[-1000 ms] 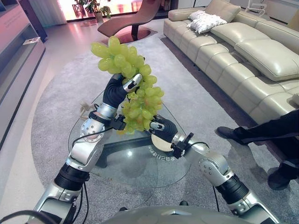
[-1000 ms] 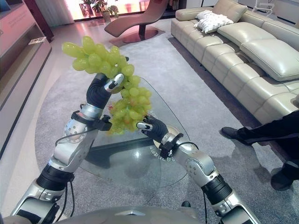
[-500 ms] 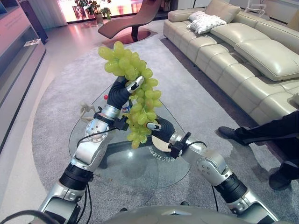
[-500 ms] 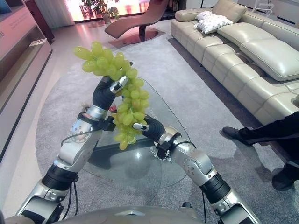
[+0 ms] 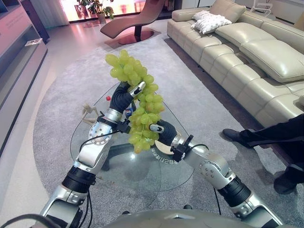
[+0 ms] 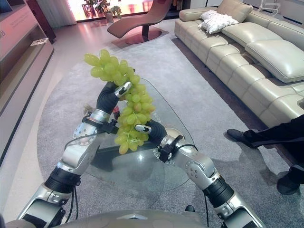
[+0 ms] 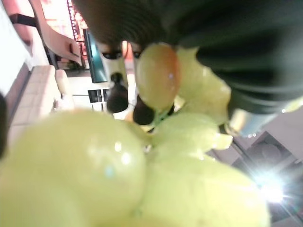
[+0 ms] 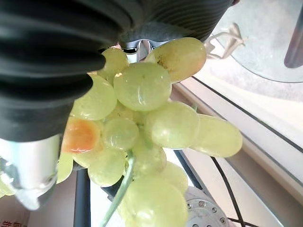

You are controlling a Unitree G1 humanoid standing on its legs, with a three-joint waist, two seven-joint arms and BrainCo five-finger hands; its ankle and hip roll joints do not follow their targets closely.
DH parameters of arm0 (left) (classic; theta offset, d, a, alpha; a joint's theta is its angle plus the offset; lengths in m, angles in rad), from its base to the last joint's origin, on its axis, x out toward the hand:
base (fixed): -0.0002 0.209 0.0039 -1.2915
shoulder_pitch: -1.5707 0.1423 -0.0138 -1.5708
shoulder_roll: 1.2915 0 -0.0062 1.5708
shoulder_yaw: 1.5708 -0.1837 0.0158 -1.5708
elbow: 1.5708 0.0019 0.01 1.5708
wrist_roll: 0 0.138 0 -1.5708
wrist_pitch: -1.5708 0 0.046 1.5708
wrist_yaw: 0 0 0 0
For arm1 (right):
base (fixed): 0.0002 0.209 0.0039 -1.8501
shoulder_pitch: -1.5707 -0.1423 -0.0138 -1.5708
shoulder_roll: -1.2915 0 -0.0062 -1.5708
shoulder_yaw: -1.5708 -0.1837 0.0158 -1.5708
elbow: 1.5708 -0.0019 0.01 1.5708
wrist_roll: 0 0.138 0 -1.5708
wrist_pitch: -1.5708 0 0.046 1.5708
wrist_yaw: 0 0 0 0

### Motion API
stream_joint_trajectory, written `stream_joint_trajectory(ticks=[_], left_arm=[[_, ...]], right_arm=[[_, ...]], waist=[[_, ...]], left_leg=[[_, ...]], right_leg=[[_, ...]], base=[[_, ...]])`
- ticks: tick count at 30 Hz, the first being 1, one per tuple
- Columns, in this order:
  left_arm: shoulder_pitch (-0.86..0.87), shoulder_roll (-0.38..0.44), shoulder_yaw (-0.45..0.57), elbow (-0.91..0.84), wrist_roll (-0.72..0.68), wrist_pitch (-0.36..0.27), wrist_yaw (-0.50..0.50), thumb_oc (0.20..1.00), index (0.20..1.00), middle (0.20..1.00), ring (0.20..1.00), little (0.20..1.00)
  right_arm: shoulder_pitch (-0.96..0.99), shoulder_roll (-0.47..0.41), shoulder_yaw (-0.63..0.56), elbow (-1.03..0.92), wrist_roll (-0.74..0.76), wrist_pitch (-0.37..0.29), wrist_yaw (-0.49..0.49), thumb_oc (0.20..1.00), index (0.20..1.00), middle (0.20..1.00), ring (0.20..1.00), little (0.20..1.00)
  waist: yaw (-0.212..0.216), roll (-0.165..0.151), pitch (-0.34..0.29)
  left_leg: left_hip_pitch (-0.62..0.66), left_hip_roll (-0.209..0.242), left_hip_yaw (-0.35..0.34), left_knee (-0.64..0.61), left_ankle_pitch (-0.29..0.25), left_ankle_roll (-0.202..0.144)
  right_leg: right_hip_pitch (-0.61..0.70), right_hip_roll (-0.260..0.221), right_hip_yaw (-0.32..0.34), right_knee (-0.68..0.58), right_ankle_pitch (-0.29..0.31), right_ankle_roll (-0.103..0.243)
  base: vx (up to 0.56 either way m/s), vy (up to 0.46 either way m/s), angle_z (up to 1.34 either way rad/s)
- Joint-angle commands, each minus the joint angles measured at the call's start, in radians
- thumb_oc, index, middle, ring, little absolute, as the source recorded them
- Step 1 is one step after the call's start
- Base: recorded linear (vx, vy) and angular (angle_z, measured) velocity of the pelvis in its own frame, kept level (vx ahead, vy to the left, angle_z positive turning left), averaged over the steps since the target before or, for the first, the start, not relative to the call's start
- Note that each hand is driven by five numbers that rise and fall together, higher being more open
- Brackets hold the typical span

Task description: Pick up fruits into the plate

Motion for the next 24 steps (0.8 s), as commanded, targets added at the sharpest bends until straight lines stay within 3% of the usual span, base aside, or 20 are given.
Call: stream_joint_trajectory(ticks=[1, 7, 8, 9, 24], left_arm=[[-0.124, 0.005, -0.059, 0.030, 0.048, -0.046, 0.016, 0.200, 0.200, 0.200, 0.200, 0.200], [-0.155, -0.031, -0.107, 0.038, 0.082, -0.022, 0.052, 0.200, 0.200, 0.200, 0.200, 0.200], [-0.158, -0.036, -0.115, 0.040, 0.093, -0.020, 0.058, 0.200, 0.200, 0.200, 0.200, 0.200], [-0.159, -0.039, -0.120, 0.039, 0.097, -0.018, 0.067, 0.200, 0.200, 0.200, 0.200, 0.200], [-0.183, -0.055, -0.162, 0.023, 0.152, 0.022, 0.110, 0.200, 0.200, 0.200, 0.200, 0.200]], right_arm=[[-0.145, 0.121, 0.025, -0.153, 0.097, -0.038, 0.013, 1.000, 1.000, 1.000, 1.000, 1.000], [-0.169, 0.167, 0.058, -0.137, 0.142, -0.035, -0.021, 1.000, 1.000, 1.000, 1.000, 1.000], [-0.171, 0.173, 0.064, -0.136, 0.151, -0.045, -0.040, 0.881, 0.881, 0.881, 0.881, 0.881], [-0.171, 0.176, 0.065, -0.135, 0.161, -0.051, -0.052, 0.200, 0.200, 0.200, 0.200, 0.200], [-0.160, 0.196, 0.074, -0.123, 0.210, -0.077, -0.111, 0.200, 0.200, 0.200, 0.200, 0.200]], waist=[[-0.006, -0.044, 0.010], [-0.009, -0.044, 0.009], [-0.010, -0.044, 0.009], [-0.010, -0.044, 0.009], [-0.019, -0.044, 0.015]], left_leg=[[-0.011, -0.004, 0.007, 0.044, -0.083, 0.024], [-0.009, -0.003, 0.006, 0.046, -0.084, 0.027], [-0.008, -0.004, 0.005, 0.044, -0.084, 0.028], [-0.008, -0.004, 0.004, 0.044, -0.084, 0.028], [-0.013, -0.003, -0.012, 0.042, -0.085, 0.034]], right_leg=[[0.067, -0.071, -0.125, 0.058, -0.082, 0.032], [0.067, -0.069, -0.117, 0.059, -0.082, 0.032], [0.067, -0.068, -0.115, 0.058, -0.083, 0.031], [0.067, -0.067, -0.113, 0.058, -0.083, 0.031], [0.058, -0.053, -0.086, 0.070, -0.095, 0.027]], base=[[0.00, 0.000, 0.00], [0.00, 0.000, 0.00], [0.00, 0.000, 0.00], [0.00, 0.000, 0.00], [0.00, 0.000, 0.00]])
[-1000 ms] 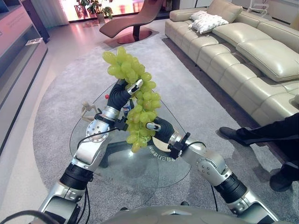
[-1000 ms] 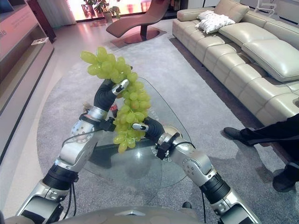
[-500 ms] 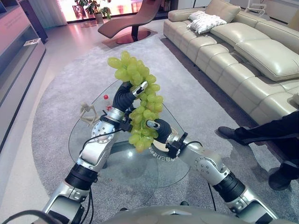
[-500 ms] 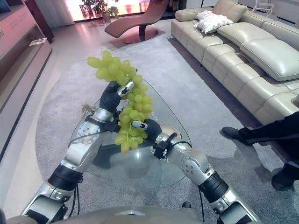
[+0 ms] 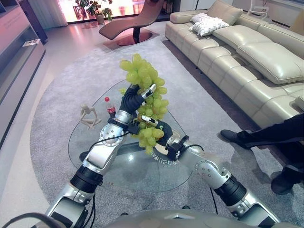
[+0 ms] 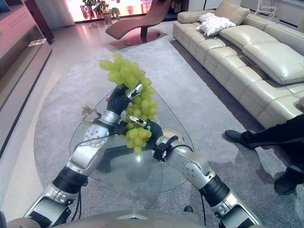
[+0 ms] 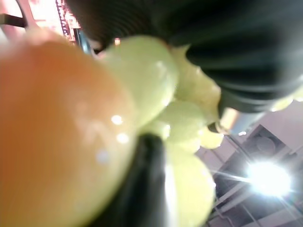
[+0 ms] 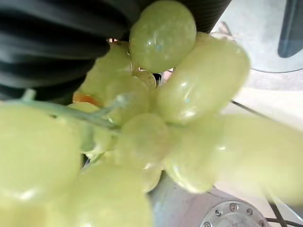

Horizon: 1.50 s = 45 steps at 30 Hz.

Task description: Pick up fruits into the plate

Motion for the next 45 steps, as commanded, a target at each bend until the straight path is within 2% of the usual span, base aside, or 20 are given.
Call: stream_joint_trajectory(ticks=[1, 6, 10, 12, 22, 30, 32, 36, 37, 39, 43, 45], left_arm=[[-0.158, -0.018, -0.086, 0.023, 0.035, -0.017, 0.006, 0.200, 0.200, 0.200, 0.200, 0.200], [-0.157, -0.016, -0.085, 0.018, 0.023, -0.009, 0.002, 0.200, 0.200, 0.200, 0.200, 0.200], [-0.137, -0.018, -0.068, 0.024, -0.052, 0.023, 0.002, 0.200, 0.200, 0.200, 0.200, 0.200], [-0.124, -0.016, -0.058, 0.031, -0.055, 0.024, 0.010, 1.000, 1.000, 1.000, 1.000, 1.000], [-0.034, 0.044, 0.022, 0.060, -0.067, 0.031, -0.091, 1.000, 1.000, 1.000, 1.000, 1.000], [0.148, 0.116, 0.123, 0.156, -0.014, 0.064, -0.186, 1.000, 1.000, 1.000, 1.000, 1.000], [0.200, 0.127, 0.135, 0.227, 0.010, 0.056, -0.174, 1.000, 1.000, 1.000, 1.000, 1.000], [0.242, 0.128, 0.144, 0.373, 0.017, 0.098, -0.125, 1.000, 1.000, 1.000, 1.000, 1.000], [0.250, 0.126, 0.144, 0.433, 0.019, 0.090, -0.111, 1.000, 1.000, 1.000, 1.000, 1.000], [0.266, 0.103, 0.153, 0.571, 0.023, 0.105, -0.067, 1.000, 1.000, 1.000, 1.000, 1.000], [0.260, 0.049, 0.179, 0.792, 0.057, 0.089, -0.048, 1.000, 1.000, 1.000, 1.000, 1.000], [0.253, 0.033, 0.191, 0.850, 0.072, 0.078, -0.035, 1.000, 1.000, 1.000, 1.000, 1.000]], right_arm=[[-0.137, 0.173, 0.026, -0.133, 0.080, -0.076, 0.042, 0.200, 0.200, 0.200, 0.200, 0.200], [-0.136, 0.170, 0.019, -0.135, 0.073, -0.079, 0.043, 0.200, 0.200, 0.200, 0.200, 0.200], [-0.131, 0.161, -0.005, -0.130, 0.062, -0.088, 0.043, 0.200, 0.200, 0.200, 0.200, 0.200], [-0.124, 0.151, -0.018, -0.136, 0.062, -0.097, 0.034, 0.200, 0.200, 0.200, 0.200, 0.200], [-0.059, 0.092, -0.160, -0.134, 0.061, -0.138, 0.028, 0.200, 0.200, 0.200, 0.200, 0.200], [0.074, 0.013, -0.313, -0.085, 0.016, -0.156, 0.030, 0.200, 0.200, 0.200, 0.200, 0.200], [0.110, -0.009, -0.356, -0.033, -0.015, -0.173, 0.045, 0.200, 0.200, 0.200, 0.200, 0.200], [0.131, -0.044, -0.412, 0.070, -0.071, -0.194, 0.029, 0.200, 0.200, 0.200, 0.200, 0.200], [0.132, -0.054, -0.427, 0.107, -0.089, -0.209, 0.028, 0.200, 0.200, 0.200, 0.200, 0.200], [0.136, -0.063, -0.452, 0.189, -0.135, -0.230, 0.012, 0.200, 0.200, 0.200, 0.200, 0.200], [0.105, -0.071, -0.471, 0.317, -0.233, -0.265, -0.024, 0.200, 0.200, 0.200, 0.200, 0.200], [0.088, -0.079, -0.472, 0.351, -0.264, -0.264, -0.041, 0.200, 0.200, 0.200, 0.200, 0.200]], waist=[[-0.013, -0.031, 0.023], [-0.012, -0.031, 0.022], [-0.011, -0.030, 0.023], [-0.011, -0.030, 0.025], [-0.004, -0.025, 0.036], [0.004, -0.014, 0.057], [0.006, -0.011, 0.071], [0.008, -0.007, 0.099], [0.009, -0.008, 0.107], [0.014, -0.013, 0.128], [0.022, -0.021, 0.166], [0.026, -0.022, 0.179]], left_leg=[[-0.013, -0.004, -0.014, 0.042, -0.085, 0.035], [-0.013, -0.002, -0.018, 0.042, -0.085, 0.034], [-0.013, -0.001, -0.023, 0.041, -0.084, 0.034], [-0.015, -0.002, -0.025, 0.042, -0.084, 0.034], [-0.024, -0.008, -0.035, 0.036, -0.081, 0.034], [-0.044, -0.014, -0.039, 0.038, -0.079, 0.036], [-0.056, -0.017, -0.040, 0.042, -0.078, 0.037], [-0.083, -0.024, -0.044, 0.048, -0.077, 0.040], [-0.090, -0.027, -0.046, 0.047, -0.075, 0.041], [-0.103, -0.034, -0.053, 0.042, -0.072, 0.043], [-0.133, -0.042, -0.066, 0.044, -0.069, 0.043], [-0.143, -0.044, -0.071, 0.045, -0.068, 0.043]], right_leg=[[0.058, -0.054, -0.088, 0.071, -0.097, 0.026], [0.060, -0.053, -0.088, 0.072, -0.100, 0.025], [0.060, -0.049, -0.084, 0.077, -0.105, 0.022], [0.060, -0.047, -0.082, 0.078, -0.107, 0.021], [0.057, -0.045, -0.093, 0.082, -0.112, 0.016], [0.043, -0.047, -0.101, 0.087, -0.117, 0.013], [0.031, -0.047, -0.102, 0.092, -0.118, 0.012], [0.007, -0.048, -0.103, 0.098, -0.118, 0.010], [0.000, -0.047, -0.103, 0.098, -0.116, 0.009], [-0.010, -0.047, -0.108, 0.094, -0.114, 0.008], [-0.033, -0.047, -0.113, 0.097, -0.112, 0.007], [-0.041, -0.046, -0.114, 0.099, -0.112, 0.006]], base=[[0.00, 0.000, 0.00], [0.00, 0.000, 0.00], [0.00, 0.000, 0.00], [0.00, 0.000, 0.00], [0.00, 0.016, 0.05], [-0.01, 0.039, 0.03], [-0.08, 0.042, 0.02], [-0.10, 0.032, 0.03], [-0.07, 0.009, 0.04], [-0.09, -0.003, 0.04], [-0.08, -0.018, 0.08], [-0.09, -0.025, 0.09]])
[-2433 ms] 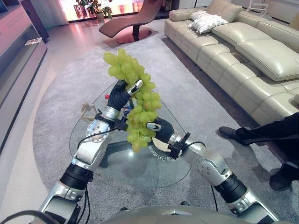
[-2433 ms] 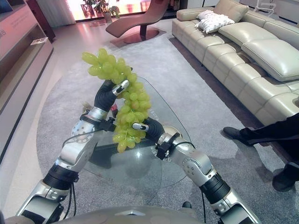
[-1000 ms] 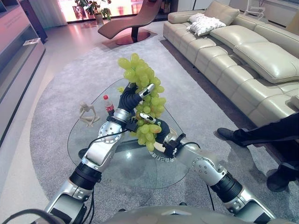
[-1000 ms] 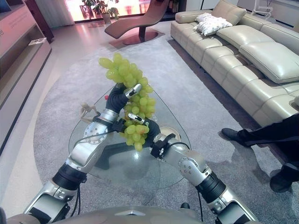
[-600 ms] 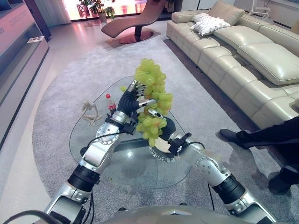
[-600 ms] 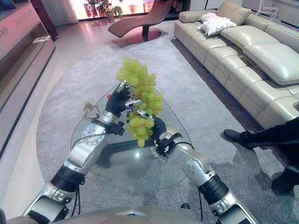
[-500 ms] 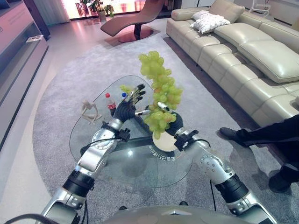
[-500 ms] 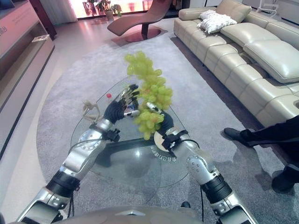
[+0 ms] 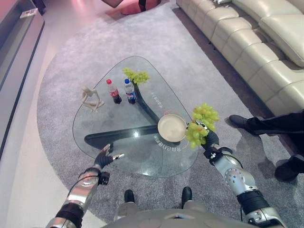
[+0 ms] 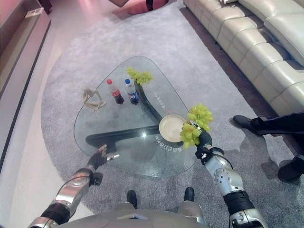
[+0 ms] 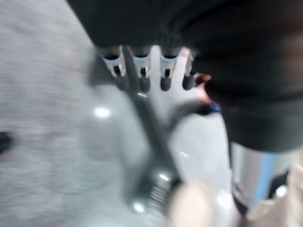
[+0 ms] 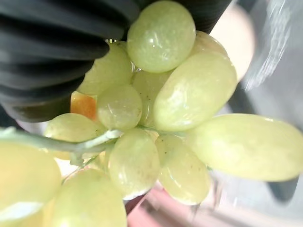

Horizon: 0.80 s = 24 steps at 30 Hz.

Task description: Pick up fruits into the plate

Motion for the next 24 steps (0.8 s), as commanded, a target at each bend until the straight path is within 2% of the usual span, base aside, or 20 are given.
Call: stream_joint_trajectory(ticks=[1, 7, 11, 13, 16, 24], left_arm=[[-0.072, 0.018, 0.039, 0.105, 0.051, -0.071, 0.045, 1.000, 1.000, 1.000, 1.000, 1.000], [-0.112, -0.023, 0.060, 0.261, 0.060, -0.085, 0.139, 1.000, 1.000, 1.000, 1.000, 1.000], [-0.137, -0.022, 0.066, 0.316, 0.070, -0.077, 0.137, 1.000, 1.000, 1.000, 1.000, 1.000], [-0.142, -0.020, 0.059, 0.335, 0.068, -0.078, 0.136, 1.000, 1.000, 1.000, 1.000, 1.000], [-0.155, -0.008, 0.053, 0.353, 0.066, -0.093, 0.140, 1.000, 1.000, 1.000, 1.000, 1.000], [-0.192, 0.016, 0.029, 0.341, 0.042, -0.129, 0.149, 1.000, 1.000, 1.000, 1.000, 1.000]], right_arm=[[-0.117, -0.006, -0.047, -0.014, -0.099, -0.114, -0.019, 0.200, 0.200, 0.200, 0.200, 0.200], [-0.231, -0.066, -0.015, 0.175, -0.302, -0.135, -0.107, 0.200, 0.200, 0.200, 0.200, 0.200], [-0.305, -0.103, 0.008, 0.264, -0.415, -0.135, -0.158, 0.200, 0.200, 0.200, 0.200, 0.200], [-0.352, -0.125, 0.025, 0.312, -0.455, -0.113, -0.183, 0.200, 0.200, 0.200, 0.200, 0.200], [-0.430, -0.163, 0.042, 0.405, -0.519, -0.095, -0.179, 0.200, 0.200, 0.200, 0.200, 0.200], [-0.570, -0.261, 0.101, 0.529, -0.714, -0.107, -0.182, 0.200, 0.200, 0.200, 0.200, 0.200]], waist=[[0.021, -0.045, 0.058], [0.047, -0.050, 0.125], [0.064, -0.051, 0.156], [0.075, -0.049, 0.175], [0.093, -0.041, 0.210], [0.130, -0.028, 0.297]], left_leg=[[-0.053, -0.045, -0.015, 0.045, -0.081, 0.044], [-0.105, -0.064, -0.053, 0.041, -0.073, 0.046], [-0.129, -0.075, -0.073, 0.039, -0.071, 0.049], [-0.143, -0.080, -0.083, 0.044, -0.071, 0.052], [-0.169, -0.087, -0.090, 0.050, -0.067, 0.054], [-0.246, -0.116, -0.110, 0.093, -0.067, 0.061]], right_leg=[[0.009, -0.043, -0.060, 0.102, -0.115, 0.005], [-0.036, -0.028, -0.054, 0.120, -0.123, -0.008], [-0.060, -0.021, -0.055, 0.133, -0.126, -0.013], [-0.075, -0.018, -0.057, 0.148, -0.132, -0.016], [-0.100, -0.016, -0.061, 0.166, -0.135, -0.019], [-0.161, -0.017, -0.079, 0.194, -0.127, -0.022]], base=[[-0.10, -0.028, 0.11], [-0.07, -0.042, 0.11], [-0.04, -0.041, 0.10], [-0.02, -0.014, 0.04], [-0.06, -0.012, 0.11], [-0.04, -0.010, 0.12]])
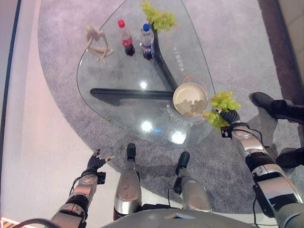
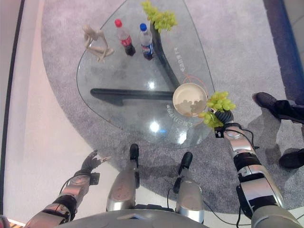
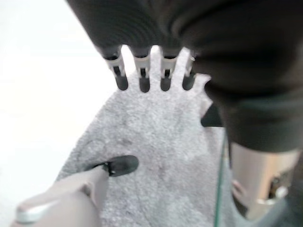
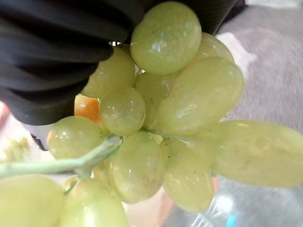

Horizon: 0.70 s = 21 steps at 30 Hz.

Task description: Pick up fruits into the plate

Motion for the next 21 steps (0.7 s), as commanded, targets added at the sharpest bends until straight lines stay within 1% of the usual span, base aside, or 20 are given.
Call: stream_joint_trajectory(ticks=[1, 4, 6, 7, 10, 11, 12, 13, 15, 17, 18, 21], left_arm=[[-0.022, 0.053, -0.033, 0.019, -0.004, -0.047, 0.024, 1.000, 1.000, 1.000, 1.000, 1.000], [-0.034, 0.065, -0.042, 0.000, -0.010, -0.043, 0.032, 1.000, 1.000, 1.000, 1.000, 1.000], [-0.042, 0.072, -0.051, -0.001, -0.024, -0.040, 0.038, 1.000, 1.000, 1.000, 1.000, 1.000], [-0.043, 0.074, -0.052, -0.002, -0.026, -0.038, 0.039, 1.000, 1.000, 1.000, 1.000, 1.000], [-0.051, 0.087, -0.054, -0.006, -0.040, -0.033, 0.037, 1.000, 1.000, 1.000, 1.000, 1.000], [-0.053, 0.093, -0.059, -0.010, -0.051, -0.032, 0.038, 1.000, 1.000, 1.000, 1.000, 1.000], [-0.054, 0.094, -0.060, -0.011, -0.055, -0.031, 0.038, 1.000, 1.000, 1.000, 1.000, 1.000], [-0.057, 0.096, -0.065, -0.014, -0.063, -0.028, 0.038, 1.000, 1.000, 1.000, 1.000, 1.000], [-0.057, 0.099, -0.069, -0.016, -0.065, -0.029, 0.034, 1.000, 1.000, 1.000, 1.000, 1.000], [-0.059, 0.103, -0.077, -0.022, -0.070, -0.024, 0.032, 1.000, 1.000, 1.000, 1.000, 1.000], [-0.058, 0.104, -0.080, -0.025, -0.071, -0.023, 0.032, 1.000, 1.000, 1.000, 1.000, 1.000], [-0.060, 0.109, -0.088, -0.046, -0.071, -0.012, 0.033, 1.000, 1.000, 1.000, 1.000, 1.000]], right_arm=[[-0.109, -0.094, 0.059, -0.003, -0.121, -0.068, -0.023, 0.200, 0.200, 0.200, 0.200, 0.200], [-0.155, -0.128, 0.095, 0.001, -0.197, -0.074, -0.053, 0.200, 0.200, 0.200, 0.200, 0.200], [-0.187, -0.153, 0.136, -0.003, -0.307, -0.078, -0.105, 0.200, 0.200, 0.200, 0.200, 0.200], [-0.192, -0.156, 0.143, -0.006, -0.323, -0.072, -0.114, 0.200, 0.200, 0.200, 0.200, 0.200], [-0.227, -0.175, 0.188, -0.016, -0.466, -0.032, -0.151, 0.200, 0.200, 0.200, 0.200, 0.200], [-0.249, -0.188, 0.225, -0.008, -0.517, 0.001, -0.163, 0.200, 0.200, 0.200, 0.200, 0.200], [-0.255, -0.190, 0.233, -0.006, -0.521, 0.009, -0.165, 0.200, 0.200, 0.200, 0.200, 0.200], [-0.270, -0.195, 0.255, 0.011, -0.545, 0.040, -0.163, 0.200, 0.200, 0.200, 0.200, 0.200], [-0.292, -0.196, 0.277, 0.045, -0.576, 0.059, -0.161, 0.200, 0.200, 0.200, 0.200, 0.200], [-0.320, -0.199, 0.302, 0.085, -0.597, 0.100, -0.129, 0.200, 0.200, 0.200, 0.200, 0.200], [-0.330, -0.200, 0.308, 0.110, -0.609, 0.101, -0.126, 0.200, 0.200, 0.200, 0.200, 0.200], [-0.371, -0.202, 0.341, 0.182, -0.653, 0.155, -0.068, 0.200, 0.200, 0.200, 0.200, 0.200]], waist=[[0.028, -0.012, 0.022], [0.037, -0.014, 0.048], [0.043, -0.017, 0.050], [0.043, -0.018, 0.050], [0.047, -0.026, 0.050], [0.052, -0.030, 0.050], [0.053, -0.031, 0.050], [0.056, -0.032, 0.050], [0.061, -0.031, 0.050], [0.069, -0.028, 0.050], [0.071, -0.026, 0.050], [0.083, -0.019, 0.050]], left_leg=[[-0.092, -0.109, -0.014, 0.071, -0.086, 0.063], [-0.127, -0.122, -0.025, 0.098, -0.088, 0.068], [-0.159, -0.126, -0.031, 0.113, -0.088, 0.071], [-0.164, -0.126, -0.033, 0.116, -0.089, 0.071], [-0.196, -0.128, -0.037, 0.132, -0.093, 0.075], [-0.213, -0.130, -0.040, 0.138, -0.093, 0.078], [-0.217, -0.130, -0.041, 0.140, -0.093, 0.079], [-0.230, -0.133, -0.047, 0.146, -0.094, 0.081], [-0.242, -0.137, -0.055, 0.158, -0.100, 0.084], [-0.261, -0.142, -0.061, 0.172, -0.103, 0.087], [-0.271, -0.144, -0.063, 0.178, -0.102, 0.089], [-0.303, -0.150, -0.069, 0.194, -0.101, 0.093]], right_leg=[[-0.084, -0.009, 0.002, 0.200, -0.131, -0.018], [-0.115, -0.007, -0.002, 0.221, -0.130, -0.019], [-0.145, -0.006, -0.008, 0.237, -0.130, -0.019], [-0.150, -0.006, -0.008, 0.240, -0.131, -0.019], [-0.185, -0.005, -0.012, 0.258, -0.132, -0.017], [-0.202, -0.004, -0.014, 0.263, -0.131, -0.016], [-0.206, -0.004, -0.015, 0.265, -0.131, -0.016], [-0.220, -0.004, -0.016, 0.273, -0.133, -0.017], [-0.233, -0.005, -0.013, 0.284, -0.137, -0.018], [-0.250, -0.008, -0.016, 0.295, -0.139, -0.018], [-0.261, -0.010, -0.017, 0.304, -0.139, -0.018], [-0.290, -0.016, -0.023, 0.319, -0.138, -0.018]], base=[[-0.02, -0.011, 0.08], [-0.02, -0.012, 0.10], [0.01, -0.004, 0.14], [0.02, -0.004, 0.15], [0.02, -0.021, 0.11], [0.01, -0.028, 0.10], [0.02, -0.029, 0.13], [0.03, -0.019, 0.10], [0.04, -0.019, 0.09], [0.04, -0.011, 0.14], [0.04, -0.012, 0.15], [0.02, -0.011, 0.05]])
